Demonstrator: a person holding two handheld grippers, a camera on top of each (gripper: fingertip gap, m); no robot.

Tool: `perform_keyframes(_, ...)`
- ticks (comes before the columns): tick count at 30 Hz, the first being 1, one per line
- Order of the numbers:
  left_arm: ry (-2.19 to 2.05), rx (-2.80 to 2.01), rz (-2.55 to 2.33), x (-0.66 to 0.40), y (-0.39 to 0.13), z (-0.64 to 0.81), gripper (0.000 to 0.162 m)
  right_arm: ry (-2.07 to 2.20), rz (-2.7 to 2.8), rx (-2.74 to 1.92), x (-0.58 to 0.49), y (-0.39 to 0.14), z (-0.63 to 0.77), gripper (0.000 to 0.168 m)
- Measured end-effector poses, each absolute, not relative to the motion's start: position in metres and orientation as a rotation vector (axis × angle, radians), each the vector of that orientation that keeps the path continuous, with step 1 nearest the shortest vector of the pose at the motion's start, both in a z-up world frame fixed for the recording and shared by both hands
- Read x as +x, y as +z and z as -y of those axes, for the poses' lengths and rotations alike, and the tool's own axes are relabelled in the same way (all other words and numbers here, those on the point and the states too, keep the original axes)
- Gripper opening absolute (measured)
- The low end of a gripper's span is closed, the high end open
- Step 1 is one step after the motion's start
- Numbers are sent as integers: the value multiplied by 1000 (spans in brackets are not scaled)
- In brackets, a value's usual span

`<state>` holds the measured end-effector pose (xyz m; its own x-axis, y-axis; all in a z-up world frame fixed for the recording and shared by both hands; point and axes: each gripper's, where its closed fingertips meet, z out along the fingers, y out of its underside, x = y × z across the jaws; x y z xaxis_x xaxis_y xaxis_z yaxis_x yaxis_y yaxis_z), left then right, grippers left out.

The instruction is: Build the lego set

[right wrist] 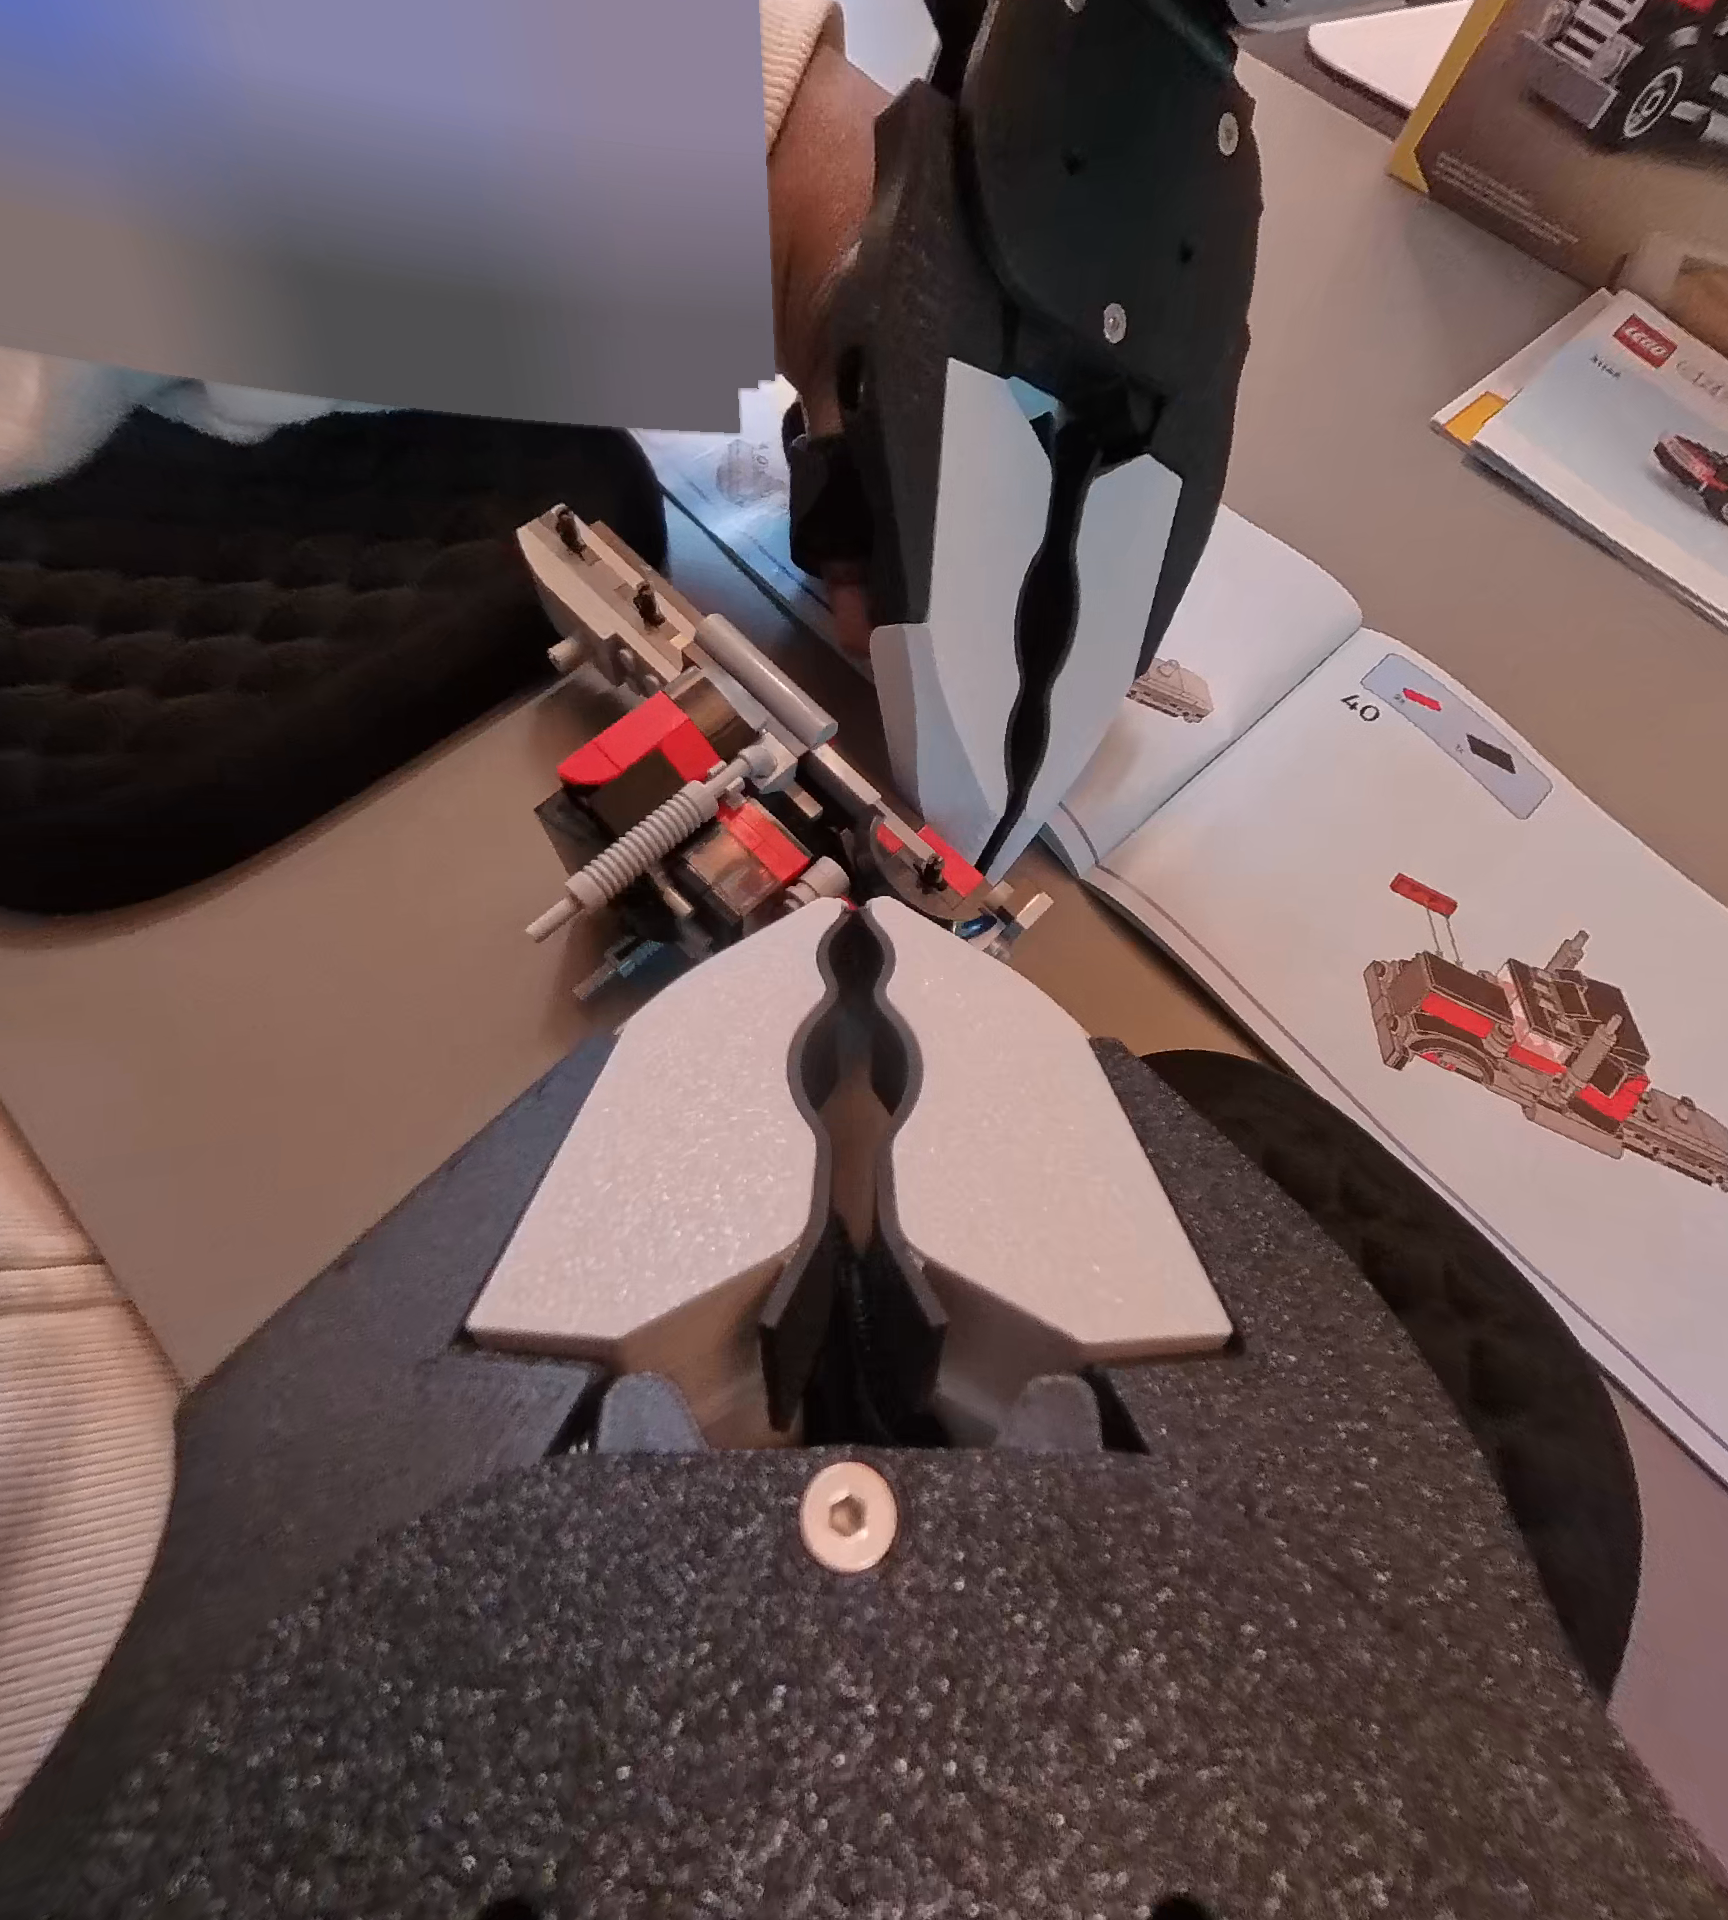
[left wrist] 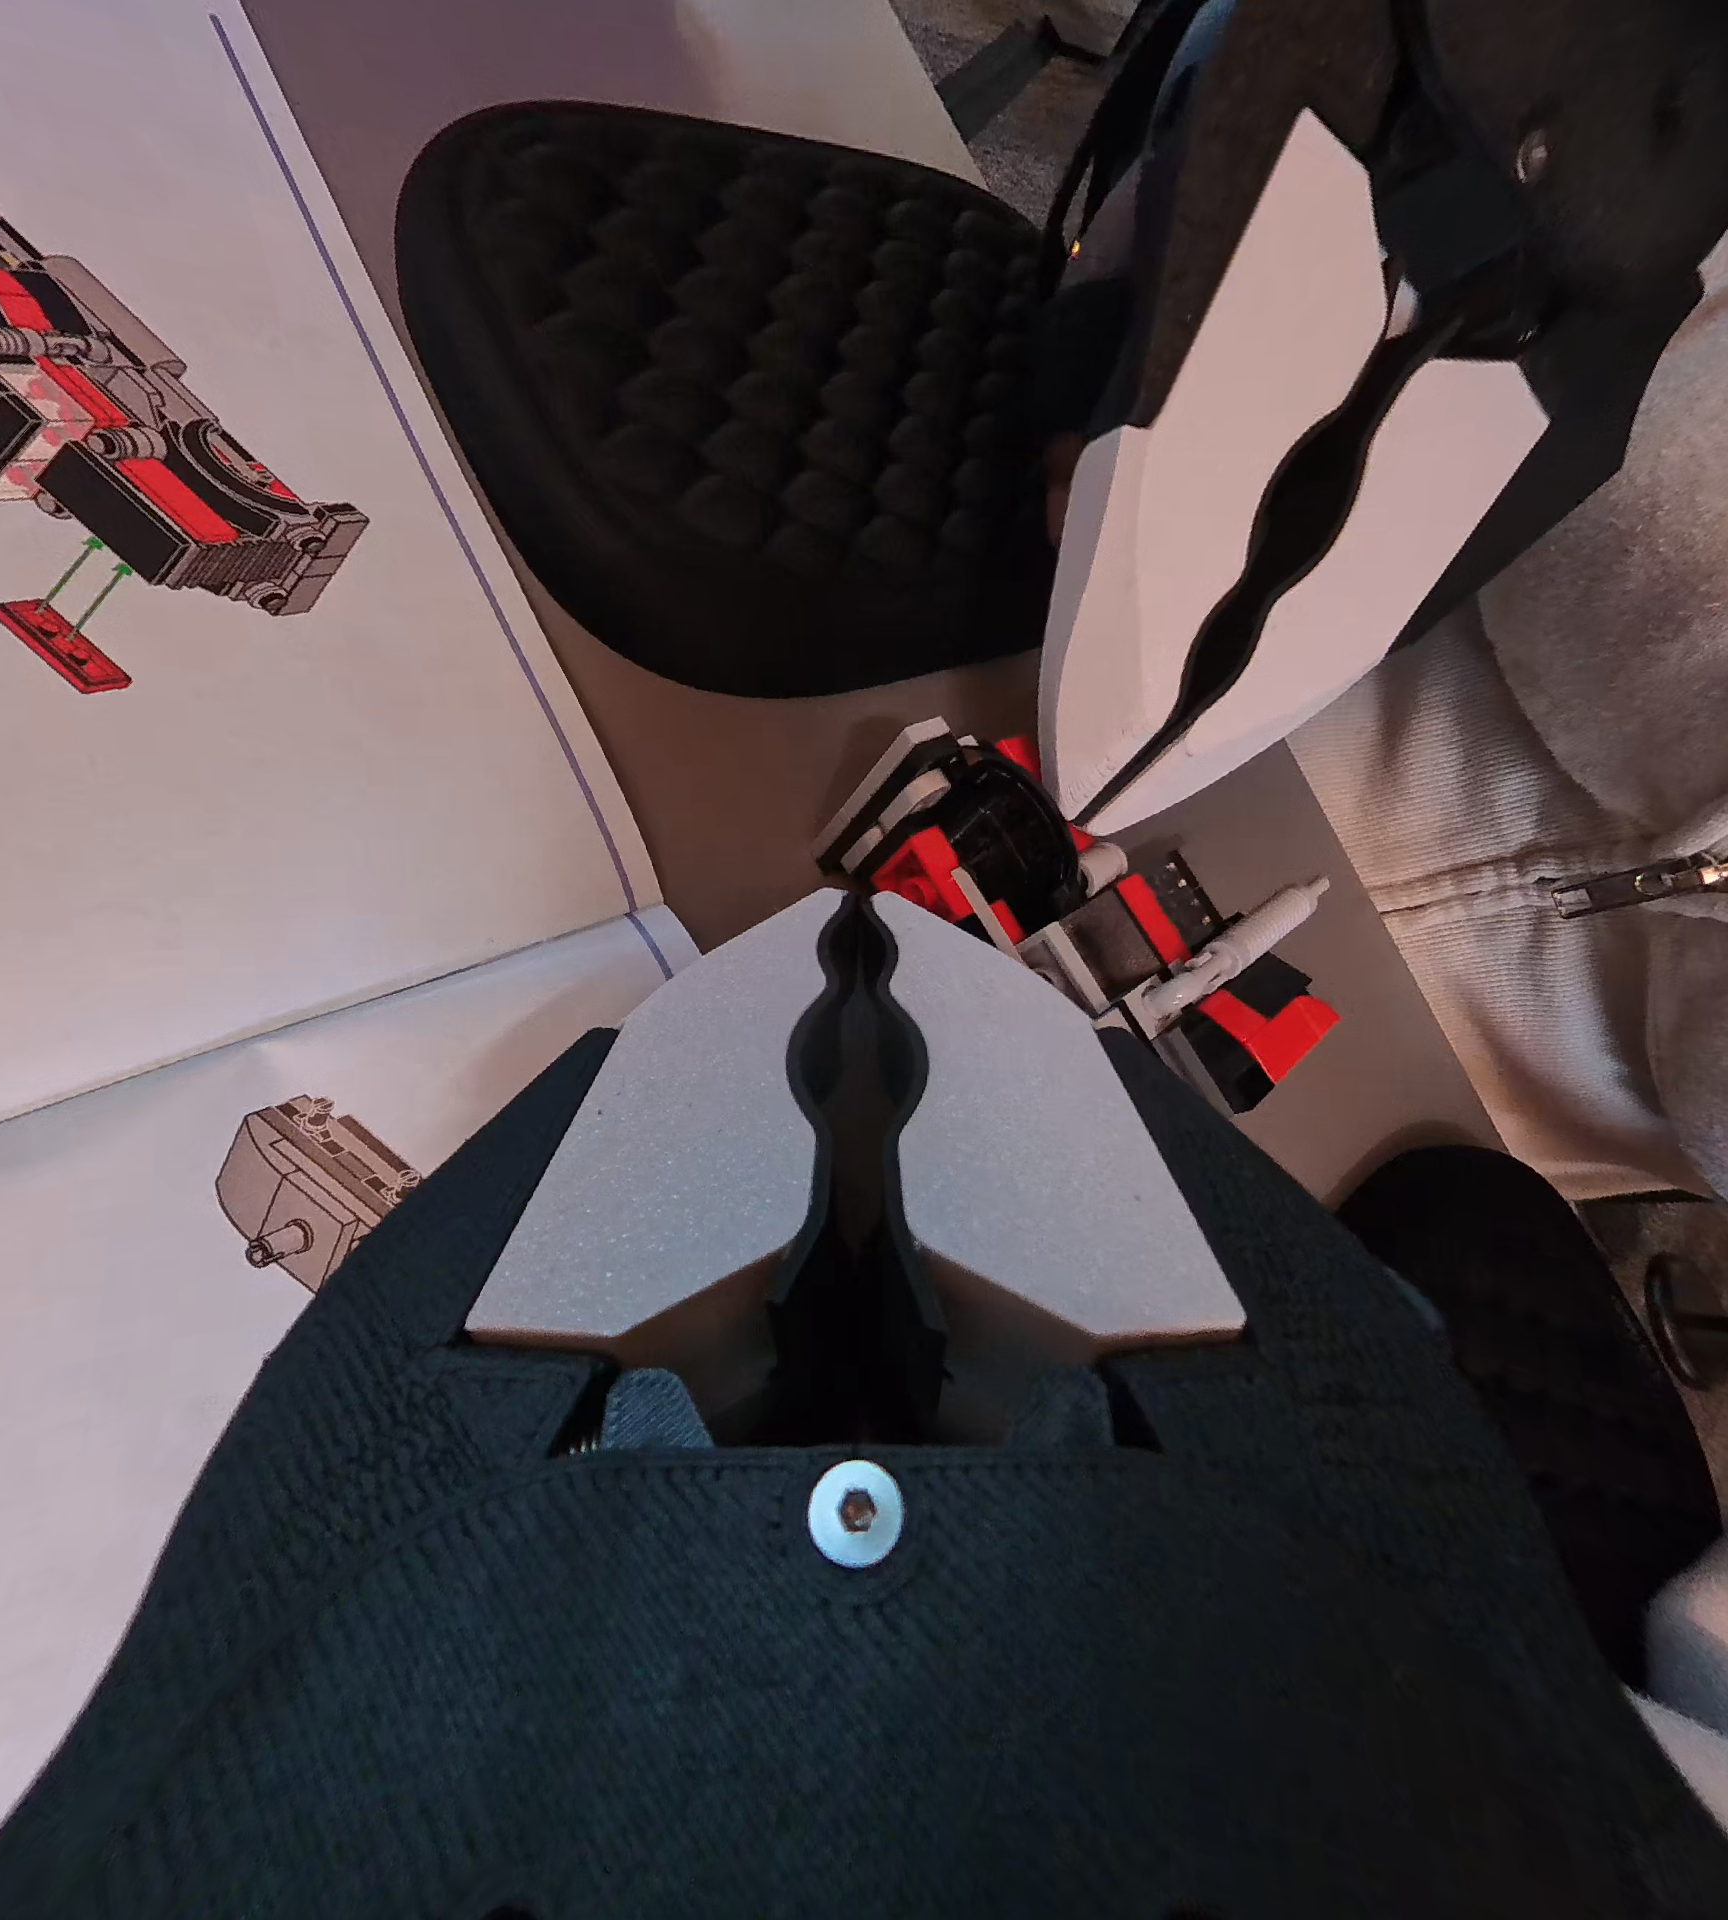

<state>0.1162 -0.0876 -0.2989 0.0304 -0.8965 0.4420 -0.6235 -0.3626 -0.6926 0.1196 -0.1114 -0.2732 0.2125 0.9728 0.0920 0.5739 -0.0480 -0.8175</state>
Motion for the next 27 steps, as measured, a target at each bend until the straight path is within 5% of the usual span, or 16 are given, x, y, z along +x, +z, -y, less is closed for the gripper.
perform_keyframes(27,-1229,-2053,-1556,117,-305,87,1,759,1535,-1722,124,-266,116,6)
